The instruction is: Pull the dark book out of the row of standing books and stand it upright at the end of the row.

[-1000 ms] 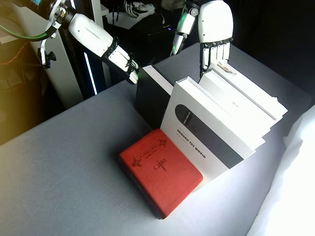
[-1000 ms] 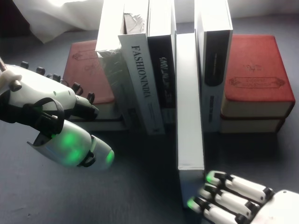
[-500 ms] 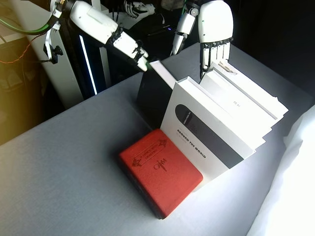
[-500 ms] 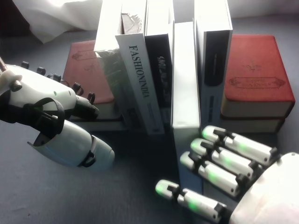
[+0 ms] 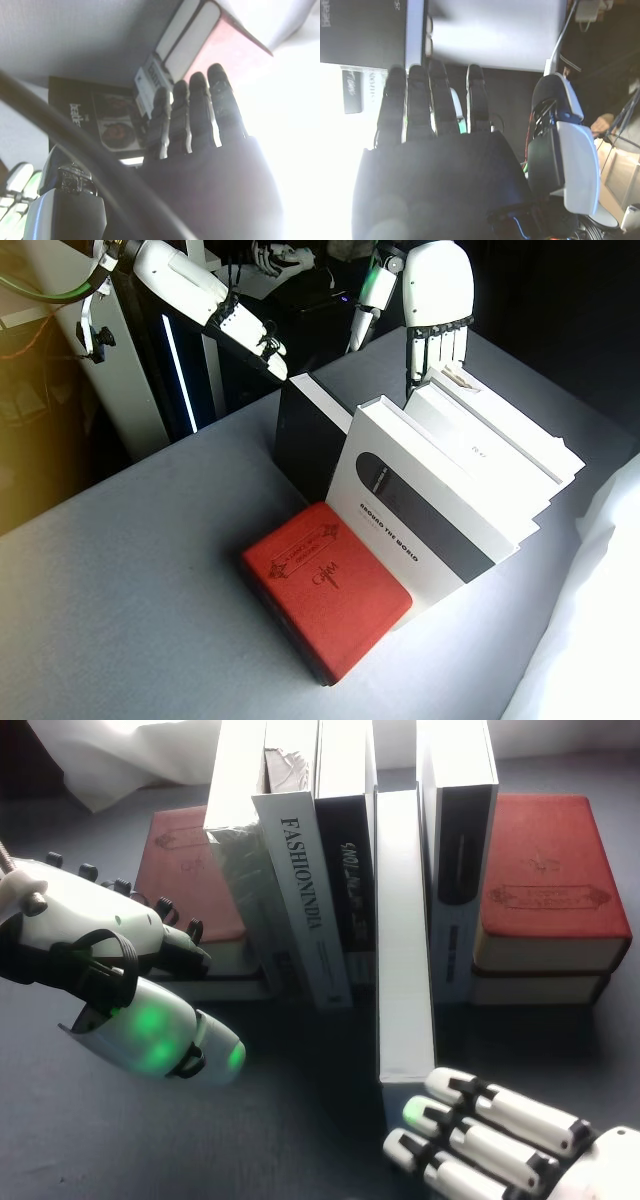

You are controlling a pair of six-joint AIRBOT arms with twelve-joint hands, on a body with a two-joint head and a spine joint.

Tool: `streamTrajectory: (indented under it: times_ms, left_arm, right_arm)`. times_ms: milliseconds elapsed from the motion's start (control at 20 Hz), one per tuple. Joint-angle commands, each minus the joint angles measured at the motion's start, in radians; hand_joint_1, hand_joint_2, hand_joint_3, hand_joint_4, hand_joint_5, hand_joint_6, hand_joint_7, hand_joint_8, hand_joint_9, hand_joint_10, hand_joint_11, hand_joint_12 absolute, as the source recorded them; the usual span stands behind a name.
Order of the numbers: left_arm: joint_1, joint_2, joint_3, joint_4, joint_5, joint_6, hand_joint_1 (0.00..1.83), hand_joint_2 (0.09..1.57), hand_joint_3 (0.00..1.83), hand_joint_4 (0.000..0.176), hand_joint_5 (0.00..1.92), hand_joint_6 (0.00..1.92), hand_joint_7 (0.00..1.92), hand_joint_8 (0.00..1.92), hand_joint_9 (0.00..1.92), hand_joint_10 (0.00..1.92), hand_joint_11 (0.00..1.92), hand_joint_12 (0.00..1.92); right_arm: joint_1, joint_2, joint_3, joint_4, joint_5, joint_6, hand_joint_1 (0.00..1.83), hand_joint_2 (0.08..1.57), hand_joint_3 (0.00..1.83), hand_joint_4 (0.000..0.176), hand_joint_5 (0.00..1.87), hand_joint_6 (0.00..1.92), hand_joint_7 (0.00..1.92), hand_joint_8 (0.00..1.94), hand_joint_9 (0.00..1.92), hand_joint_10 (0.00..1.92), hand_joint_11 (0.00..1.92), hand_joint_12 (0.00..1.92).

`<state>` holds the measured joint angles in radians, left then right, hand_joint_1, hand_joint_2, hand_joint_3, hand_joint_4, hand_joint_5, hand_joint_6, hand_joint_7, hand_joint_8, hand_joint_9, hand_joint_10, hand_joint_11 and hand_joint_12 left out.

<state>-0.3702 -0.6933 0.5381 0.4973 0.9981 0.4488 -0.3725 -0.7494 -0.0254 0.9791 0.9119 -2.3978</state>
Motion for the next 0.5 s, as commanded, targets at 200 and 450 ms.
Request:
streamTrajectory:
  times_ms: [200,450]
  left_arm:
    - [-0.012,0.011,0.002,0.043,-0.042,0.004,0.0,1.18,0.0,0.0,0.17,0.01,0.13,0.0,0.12,0.0,0.12,0.02]
    - [-0.012,0.011,0.002,0.043,-0.042,0.004,0.0,1.18,0.0,0.0,0.18,0.01,0.14,0.01,0.13,0.01,0.13,0.02]
  right_arm:
    - [0.031,0.007,-0.013,-0.191,0.007,0.1,0.0,1.17,0.0,0.0,0.11,0.01,0.07,0.0,0.02,0.0,0.0,0.0]
    - [0.131,0.007,0.015,-0.209,0.017,0.153,0.0,1.17,0.0,0.0,0.14,0.01,0.1,0.01,0.05,0.01,0.02,0.01]
